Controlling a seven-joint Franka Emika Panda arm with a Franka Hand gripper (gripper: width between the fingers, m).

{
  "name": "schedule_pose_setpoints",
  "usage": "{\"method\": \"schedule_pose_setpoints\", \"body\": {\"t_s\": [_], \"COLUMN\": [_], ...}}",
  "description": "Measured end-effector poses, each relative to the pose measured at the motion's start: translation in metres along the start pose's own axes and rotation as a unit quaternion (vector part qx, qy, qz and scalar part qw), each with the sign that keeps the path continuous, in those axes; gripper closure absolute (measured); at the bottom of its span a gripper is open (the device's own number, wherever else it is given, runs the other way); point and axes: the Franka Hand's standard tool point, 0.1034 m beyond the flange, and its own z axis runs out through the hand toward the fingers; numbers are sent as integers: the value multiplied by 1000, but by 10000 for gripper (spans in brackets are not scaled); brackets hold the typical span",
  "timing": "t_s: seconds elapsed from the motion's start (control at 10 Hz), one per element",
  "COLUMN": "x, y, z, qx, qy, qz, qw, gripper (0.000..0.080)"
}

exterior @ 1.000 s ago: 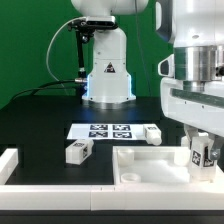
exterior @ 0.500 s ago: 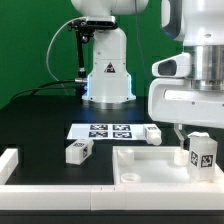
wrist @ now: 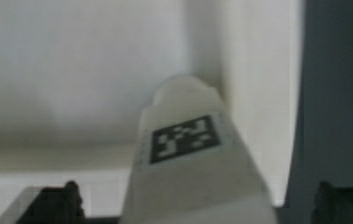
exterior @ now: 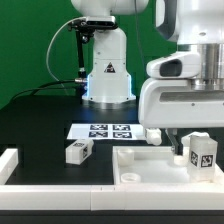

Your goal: Assemble one leg

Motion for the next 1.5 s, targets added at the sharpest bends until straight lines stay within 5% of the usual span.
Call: {"method": "schedule_pose_setpoints", "body": {"t_s": [0.1,0.3,0.7,0.9,1.1,1.2,1.3,1.5], "x": [0,0,0,-2,-2,-1,-3,-3], "y": [1,0,1,2,0,-1,2,2], "z": [0,0,2,1,2,2,3,3], "qx": [0,1,-1,-7,-4,6,30,31], "qy": [0,0,17,13,0,2,0,-2], "qz": [19,54,256,402,560,642,713,720], "qw": [1000,999,966,916,828,767,701,693], "gripper": [186,489,517,517,517,515,515,505]}}
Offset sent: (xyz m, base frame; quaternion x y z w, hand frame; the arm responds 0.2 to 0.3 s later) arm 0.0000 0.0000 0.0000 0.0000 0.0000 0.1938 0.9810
